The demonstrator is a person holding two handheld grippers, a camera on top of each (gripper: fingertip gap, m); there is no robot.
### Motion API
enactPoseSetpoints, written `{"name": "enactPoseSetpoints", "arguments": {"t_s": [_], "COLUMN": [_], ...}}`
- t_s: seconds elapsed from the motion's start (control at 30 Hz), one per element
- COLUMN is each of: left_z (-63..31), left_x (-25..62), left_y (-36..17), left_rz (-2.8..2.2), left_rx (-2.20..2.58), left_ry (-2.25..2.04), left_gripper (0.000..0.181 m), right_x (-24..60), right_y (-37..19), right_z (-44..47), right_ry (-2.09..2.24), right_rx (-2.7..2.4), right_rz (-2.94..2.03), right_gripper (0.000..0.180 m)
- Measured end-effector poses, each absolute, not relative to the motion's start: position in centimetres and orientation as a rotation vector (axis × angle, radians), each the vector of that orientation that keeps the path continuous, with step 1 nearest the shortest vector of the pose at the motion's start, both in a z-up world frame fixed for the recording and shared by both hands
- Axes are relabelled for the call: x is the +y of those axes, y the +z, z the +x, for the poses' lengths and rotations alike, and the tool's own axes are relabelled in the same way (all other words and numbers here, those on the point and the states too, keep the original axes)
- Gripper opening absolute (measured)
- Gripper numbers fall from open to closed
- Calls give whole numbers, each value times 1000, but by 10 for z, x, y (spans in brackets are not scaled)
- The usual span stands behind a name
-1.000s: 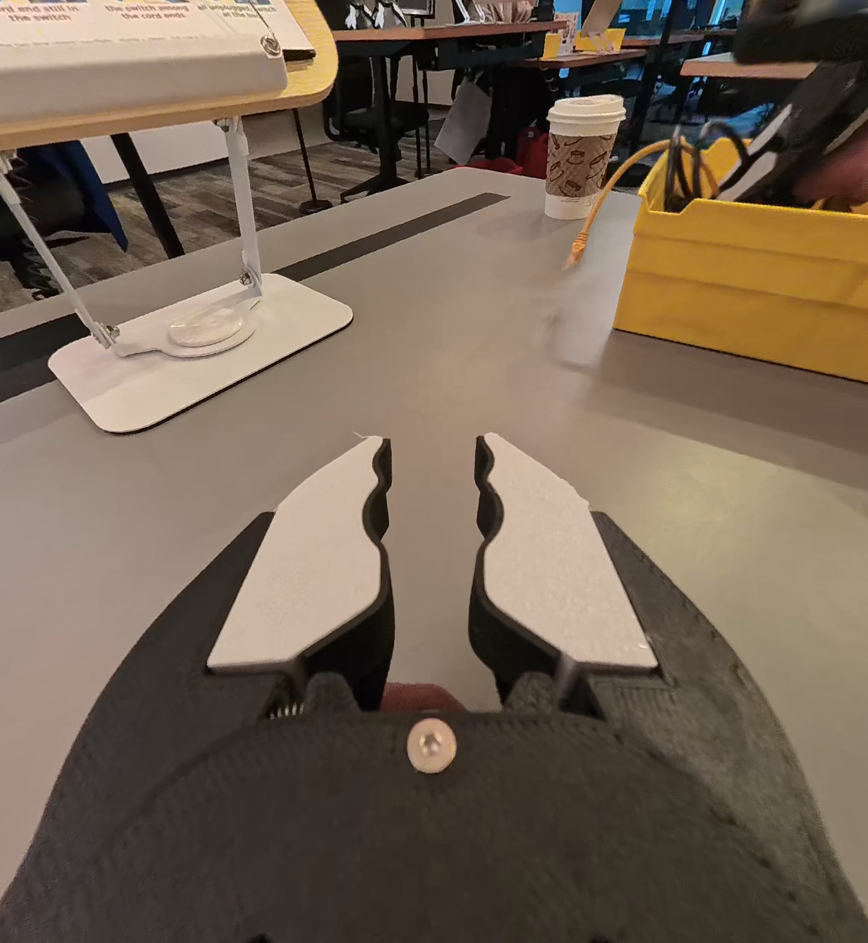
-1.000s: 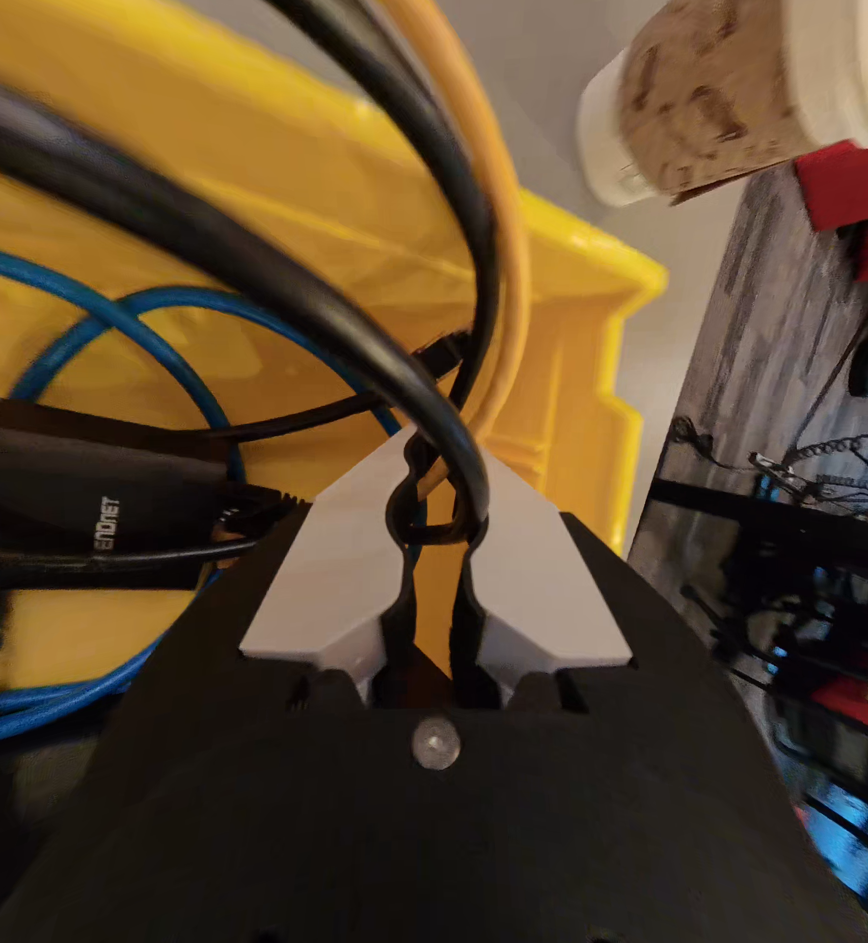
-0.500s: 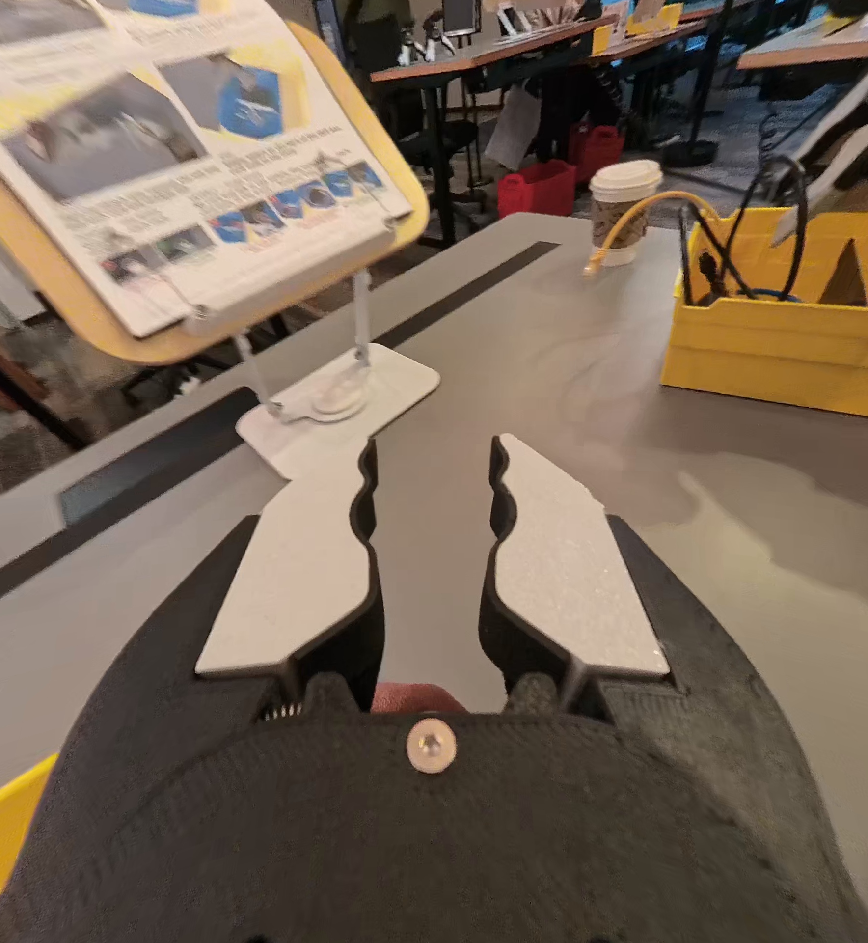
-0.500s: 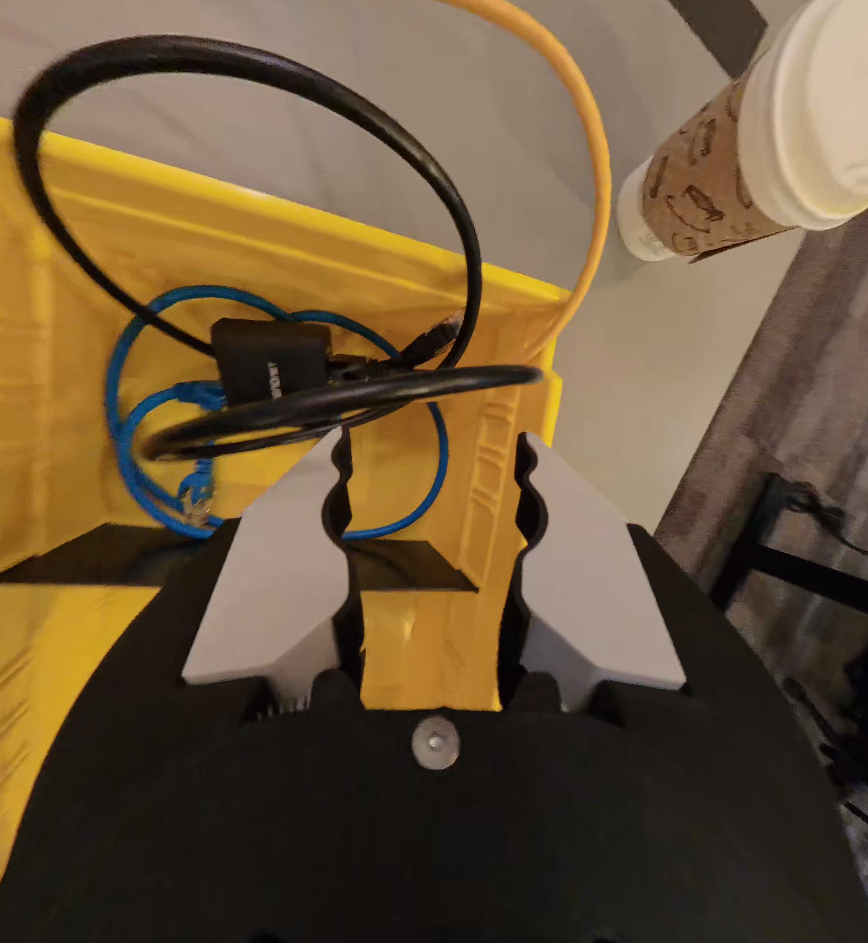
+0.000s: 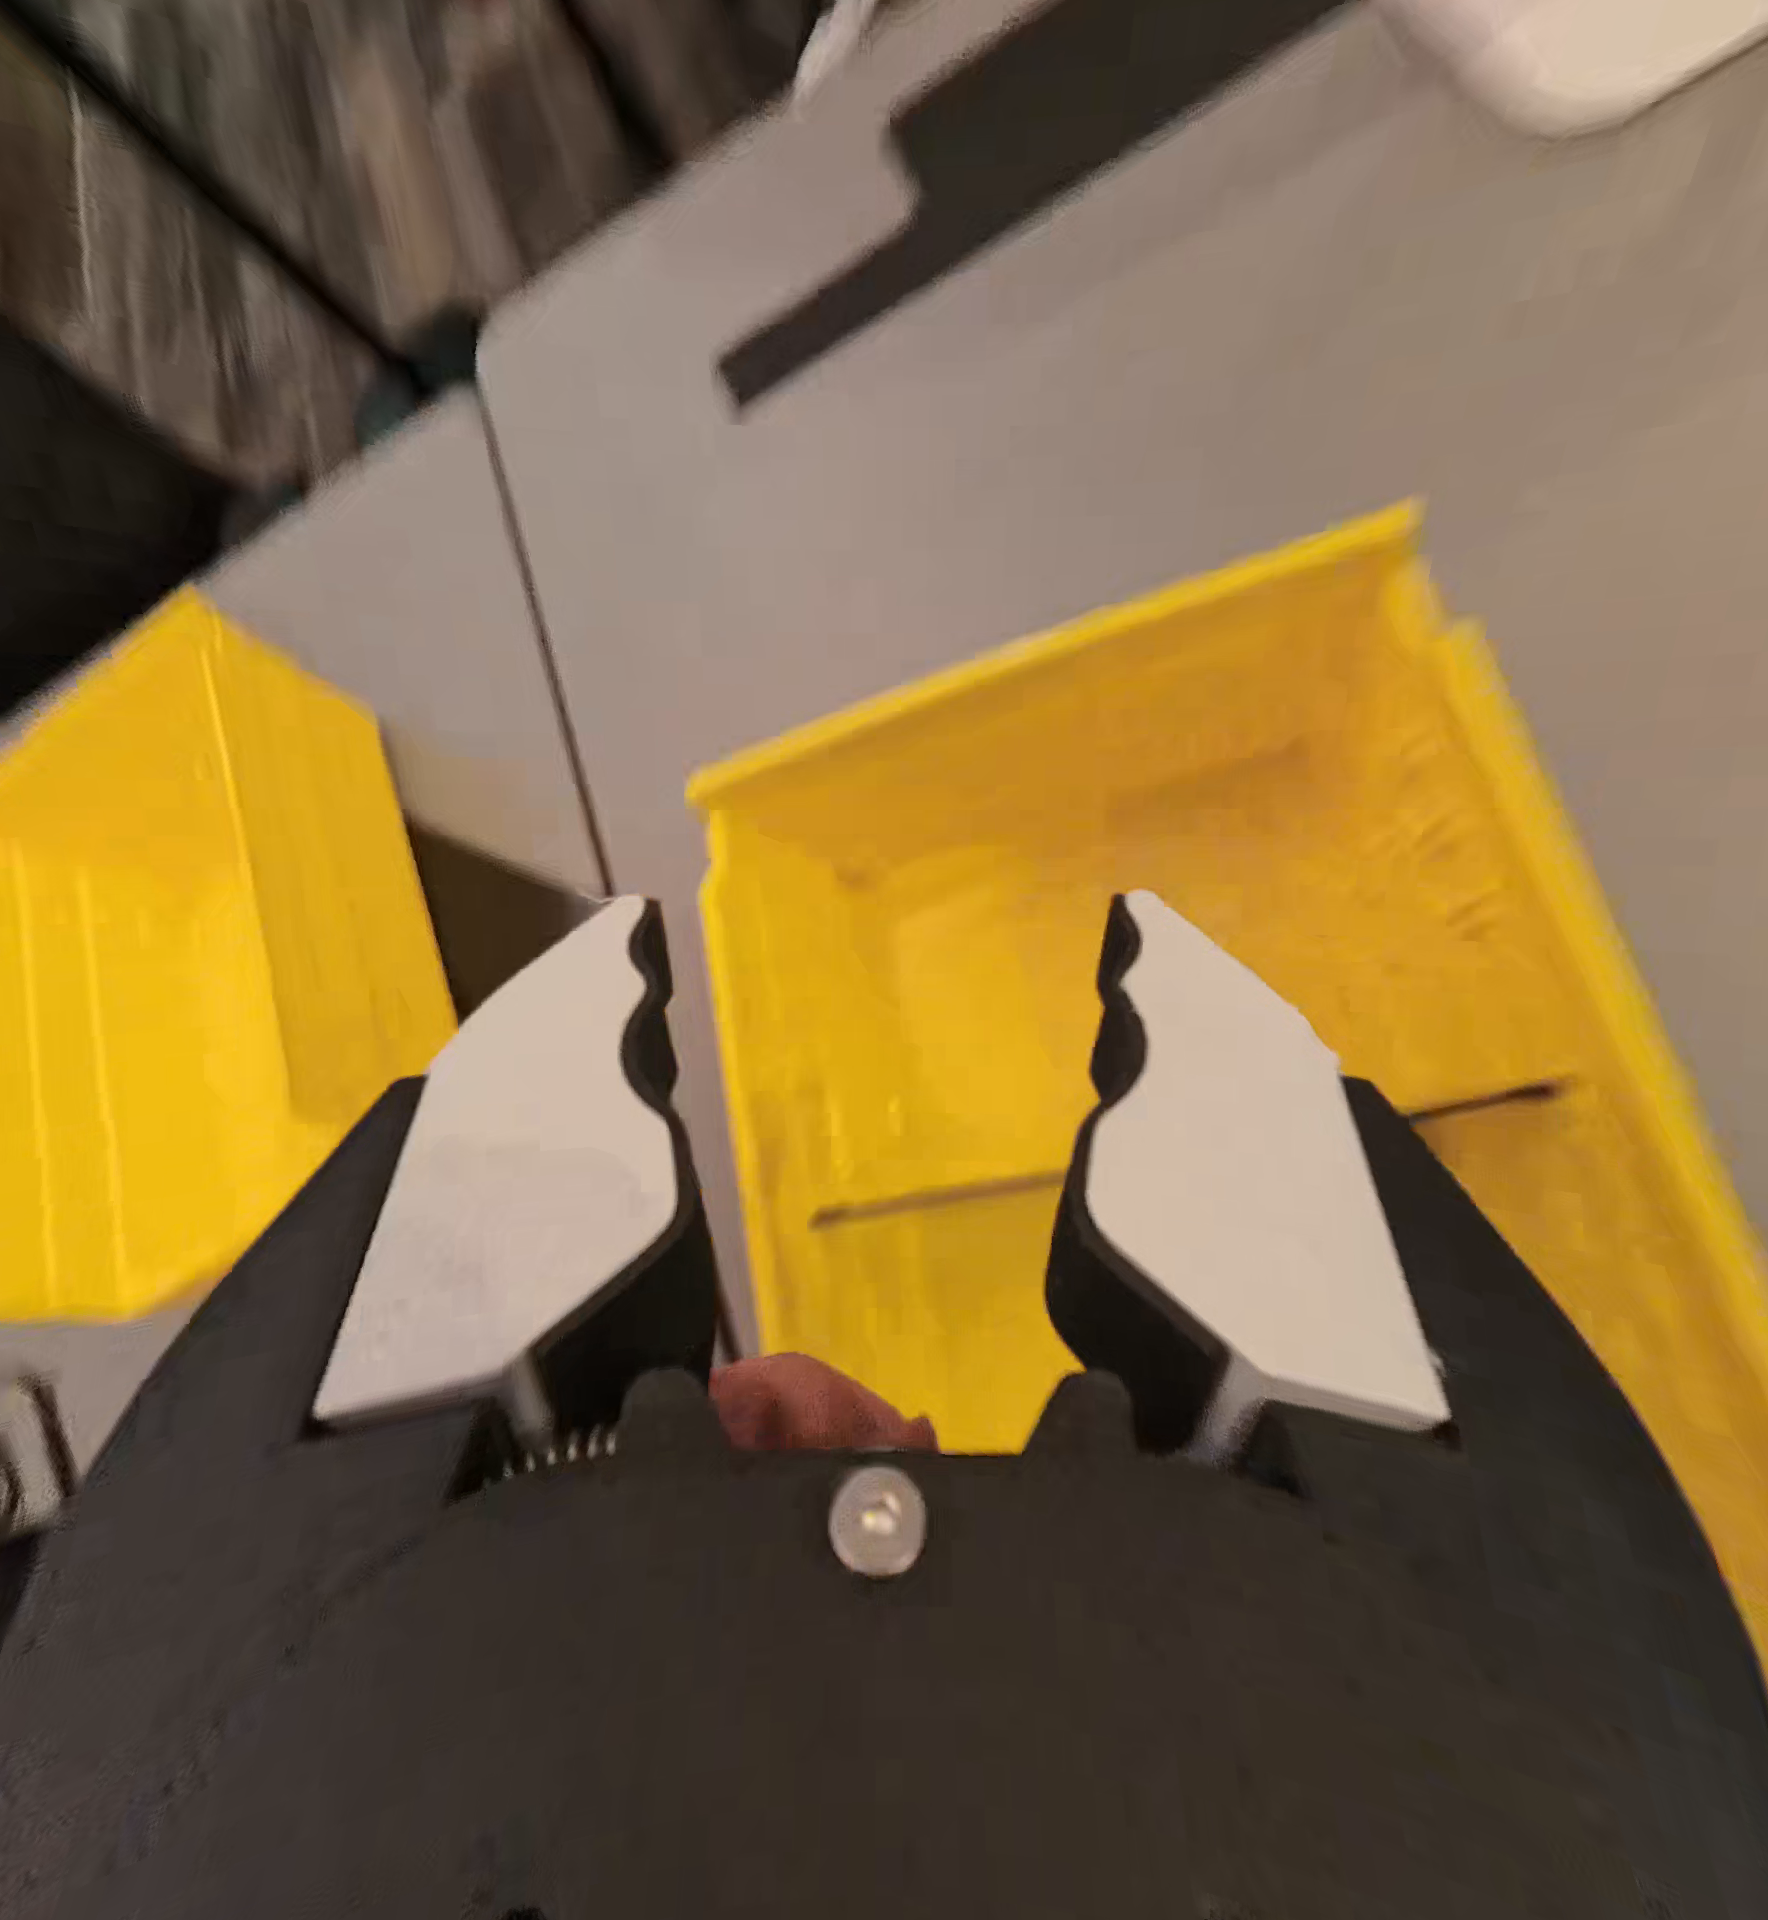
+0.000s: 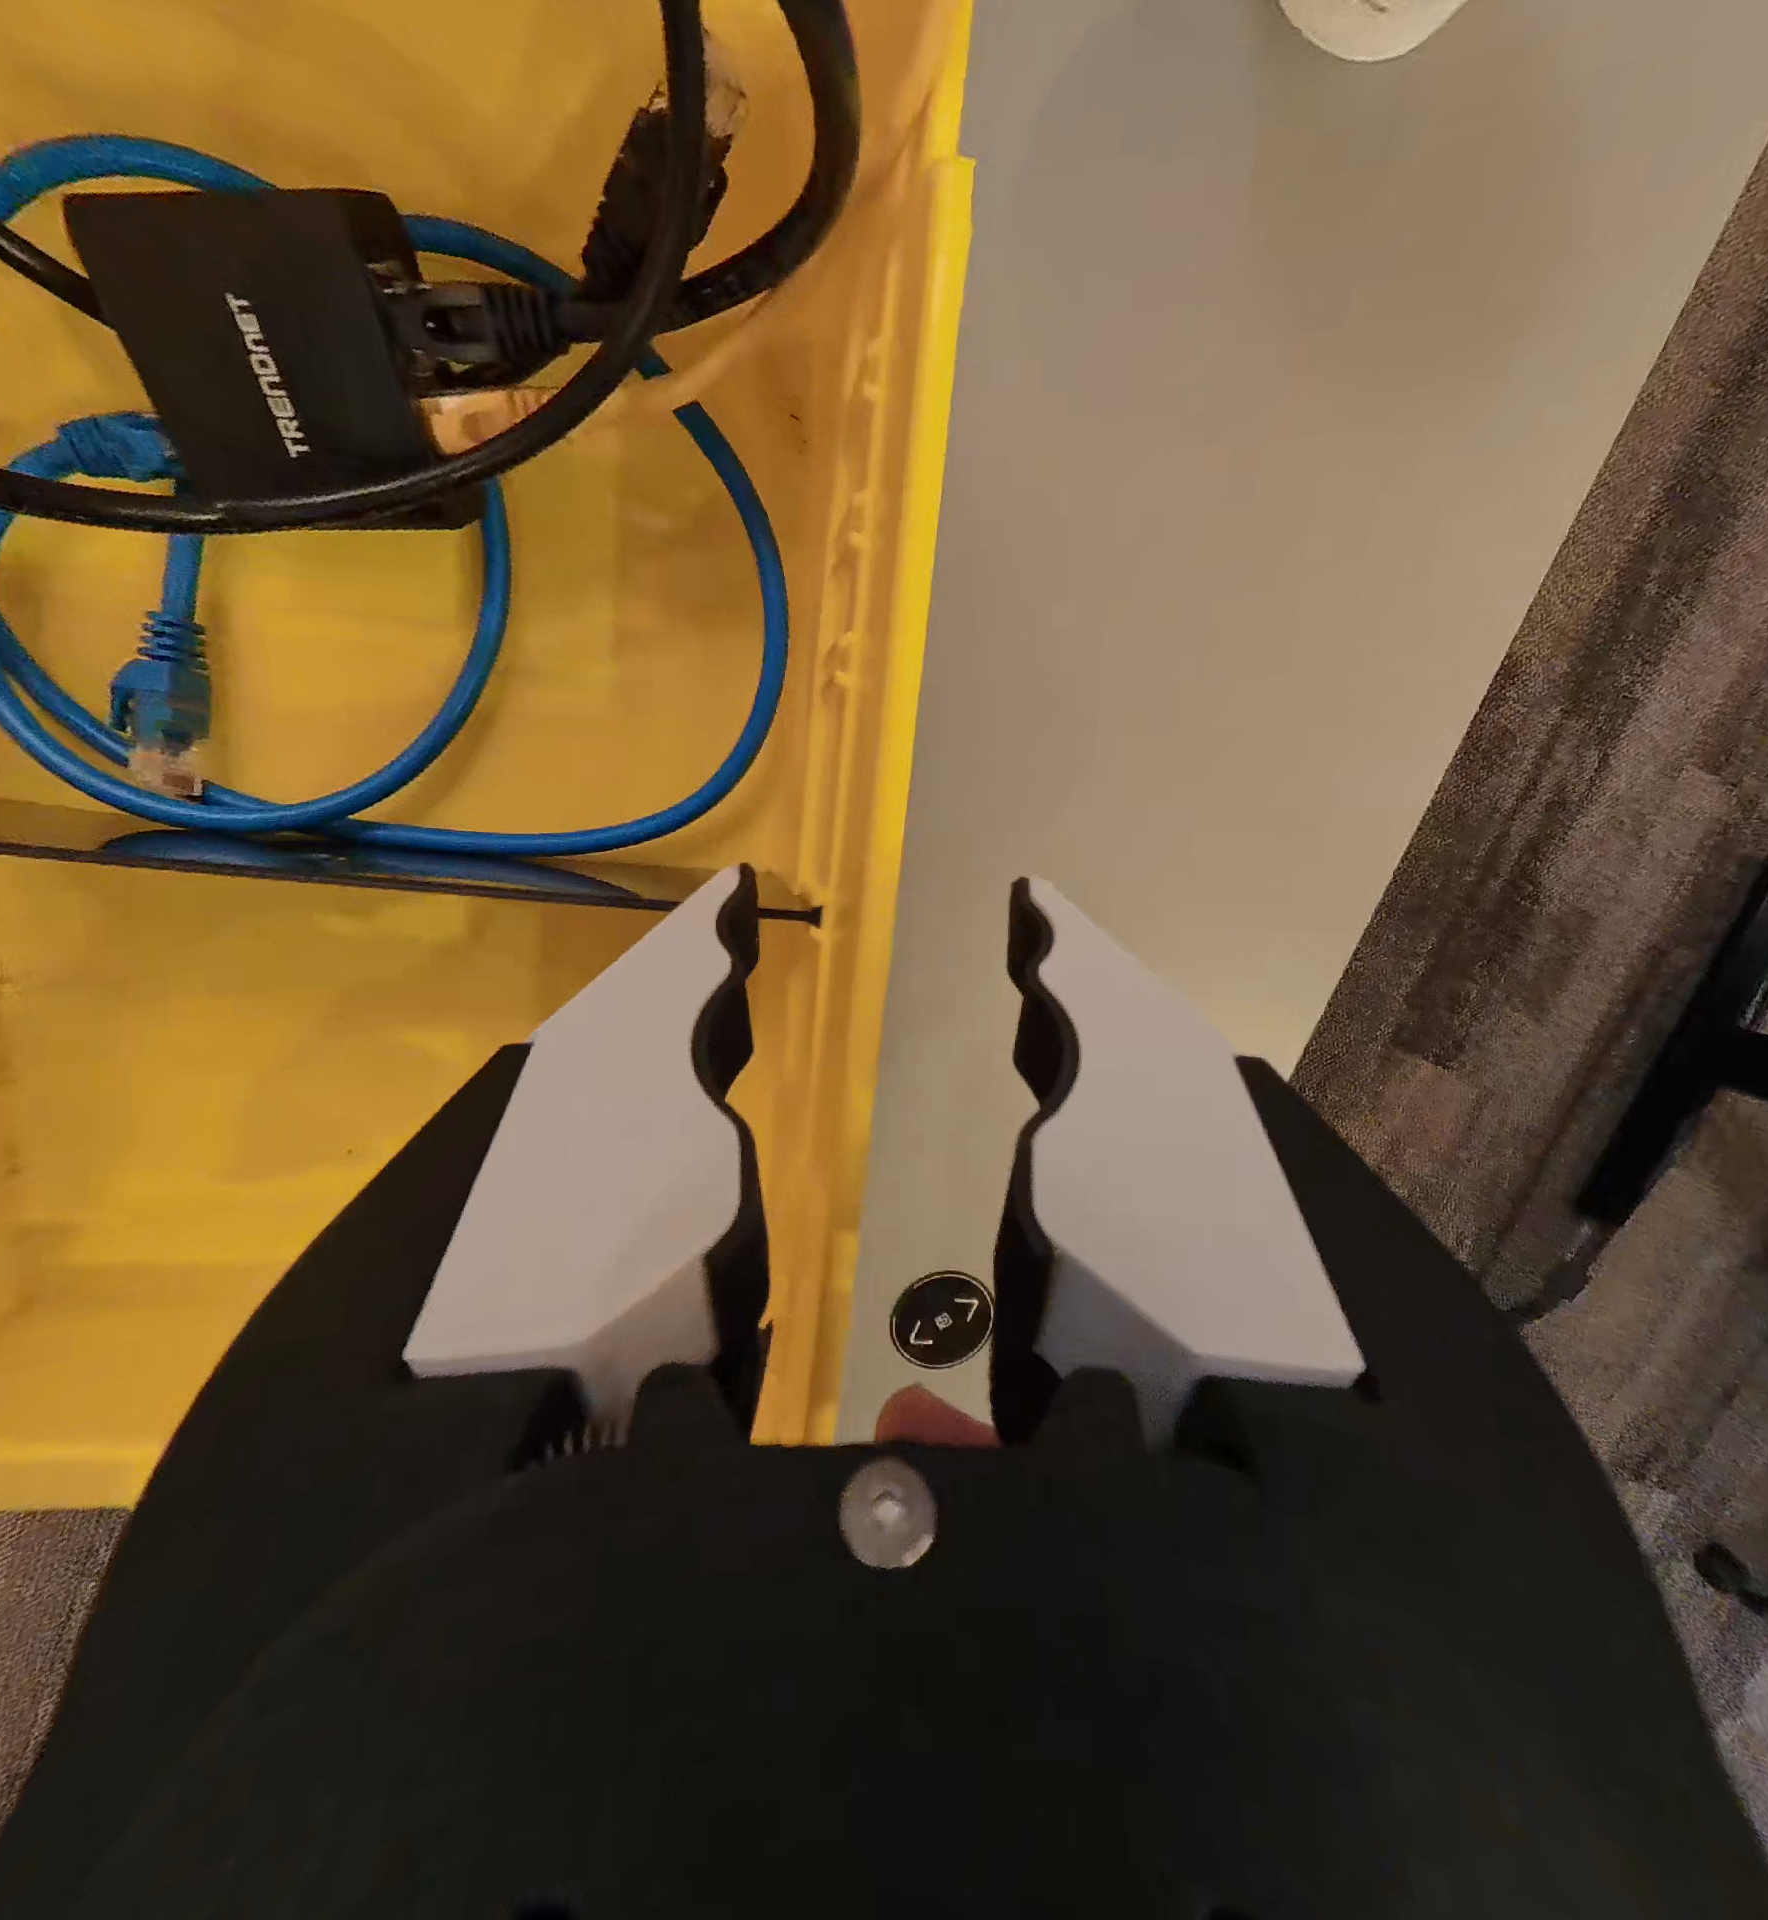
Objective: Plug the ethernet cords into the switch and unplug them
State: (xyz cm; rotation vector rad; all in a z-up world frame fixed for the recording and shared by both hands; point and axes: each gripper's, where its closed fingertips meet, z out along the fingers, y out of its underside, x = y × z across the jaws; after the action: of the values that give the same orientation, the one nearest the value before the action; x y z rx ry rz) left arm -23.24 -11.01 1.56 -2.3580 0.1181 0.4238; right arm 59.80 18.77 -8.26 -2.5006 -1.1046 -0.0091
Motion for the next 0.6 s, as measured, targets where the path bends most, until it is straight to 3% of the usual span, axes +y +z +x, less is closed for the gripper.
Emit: {"name": "enactPoseSetpoints", "arguments": {"t_s": [0.13,0.2,0.27,0.33,0.43,0.47,0.6], "left_z": [-291,-300,-308,-302,-288,-282,-274], "left_x": [-177,-200,-216,-223,-227,-225,-223], "left_y": [-54,-77,-92,-112,-131,-130,-129], "left_rz": [-2682,-2762,-2821,-2869,-2916,-2906,-2894], "left_rx": [-8,-39,-51,-62,-29,5,62], "left_ry": [499,482,465,308,80,17,-81], "left_gripper": [88,85,73,56,31,15,7], "right_x": [176,170,169,158,150,147,142], "right_y": [-94,-98,-101,-104,-110,-111,-115], "right_z": [580,576,579,571,556,551,538], "right_ry": [239,359,353,450,579,606,569], "right_rx": [-1108,-1089,-1095,-1135,-1079,-1064,-1003], "right_rz": [-2542,-2569,-2586,-2603,-2594,-2587,-2545], "right_gripper": [59,55,56,43,43,46,25]}}
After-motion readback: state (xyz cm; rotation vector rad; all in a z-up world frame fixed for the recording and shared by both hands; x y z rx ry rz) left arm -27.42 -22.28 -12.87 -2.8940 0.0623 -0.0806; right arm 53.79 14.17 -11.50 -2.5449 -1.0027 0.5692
